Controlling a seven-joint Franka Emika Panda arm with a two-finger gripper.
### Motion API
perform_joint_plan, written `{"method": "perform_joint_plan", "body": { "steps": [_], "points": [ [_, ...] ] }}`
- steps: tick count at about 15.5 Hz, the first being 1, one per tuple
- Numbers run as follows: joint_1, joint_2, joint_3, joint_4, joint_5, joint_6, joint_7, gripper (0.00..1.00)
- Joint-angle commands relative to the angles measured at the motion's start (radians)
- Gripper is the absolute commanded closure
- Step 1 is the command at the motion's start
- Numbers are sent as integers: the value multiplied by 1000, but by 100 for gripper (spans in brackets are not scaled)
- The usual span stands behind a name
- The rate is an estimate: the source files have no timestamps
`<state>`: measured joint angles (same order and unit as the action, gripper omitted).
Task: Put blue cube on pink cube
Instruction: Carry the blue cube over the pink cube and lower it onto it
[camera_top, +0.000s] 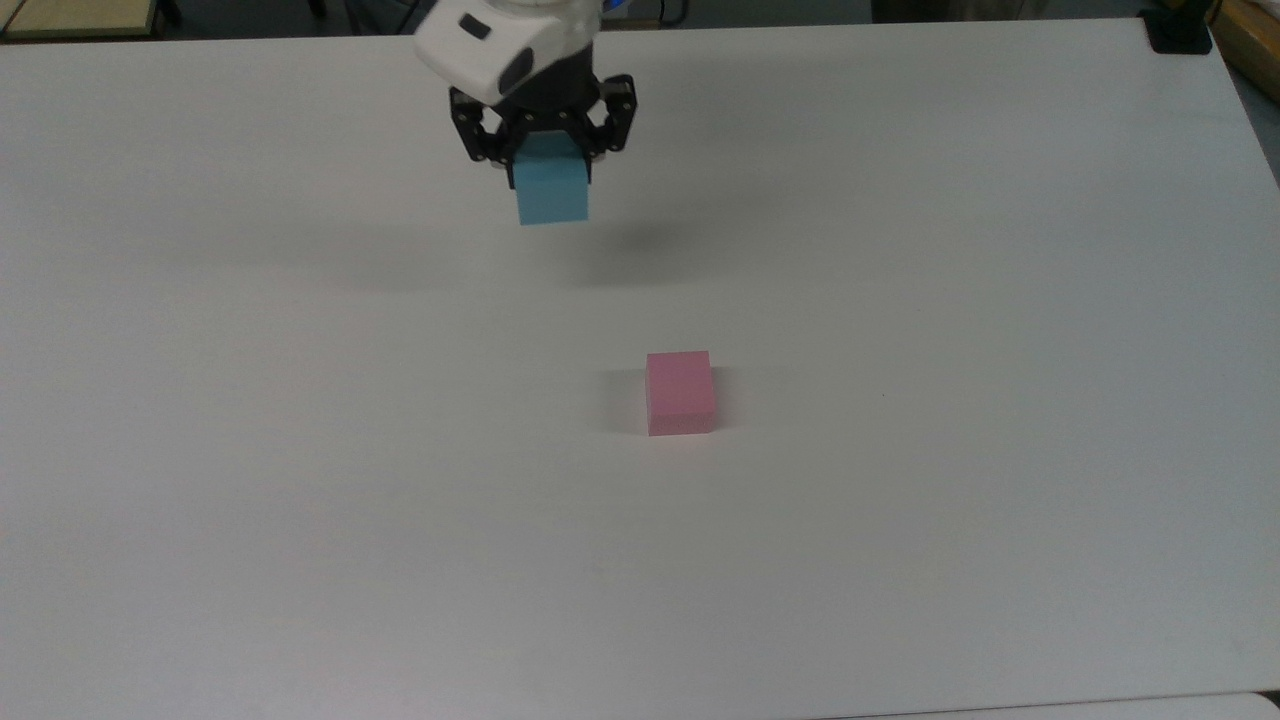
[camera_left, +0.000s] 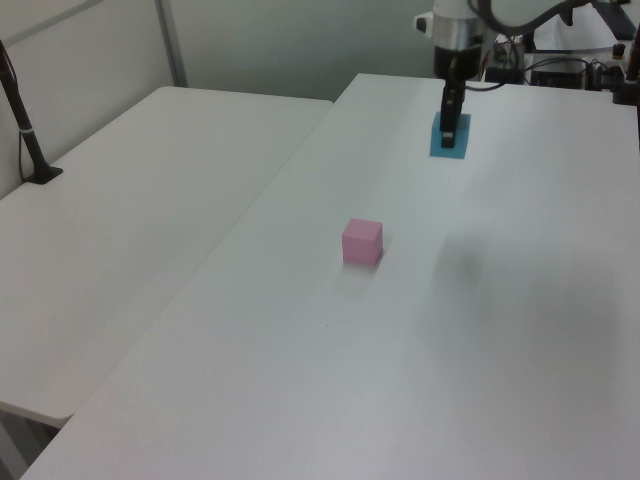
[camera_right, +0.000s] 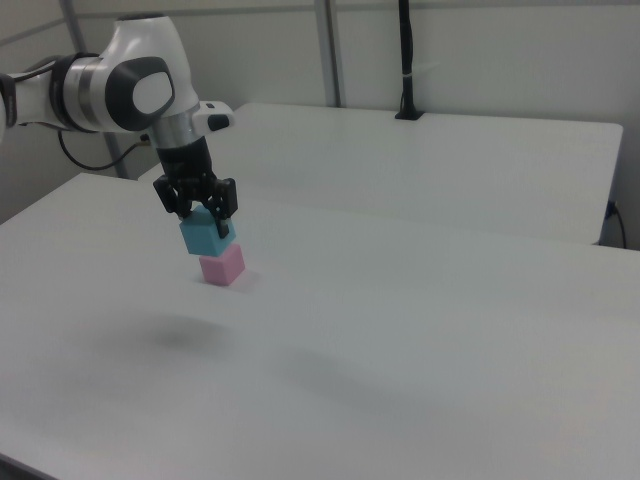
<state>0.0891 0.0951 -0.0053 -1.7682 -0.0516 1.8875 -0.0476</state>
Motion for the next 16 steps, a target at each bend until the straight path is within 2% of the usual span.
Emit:
{"method": "perform_joint_plan", "body": {
  "steps": [1, 5, 9, 16],
  "points": [
    [76, 80, -9, 91, 6, -25, 101, 58],
    [92, 201, -7, 221, 7, -25, 202, 59],
    [93, 307, -9, 326, 12, -16, 203, 59],
    [113, 388, -7, 337, 16, 143, 206, 58]
  ]
}}
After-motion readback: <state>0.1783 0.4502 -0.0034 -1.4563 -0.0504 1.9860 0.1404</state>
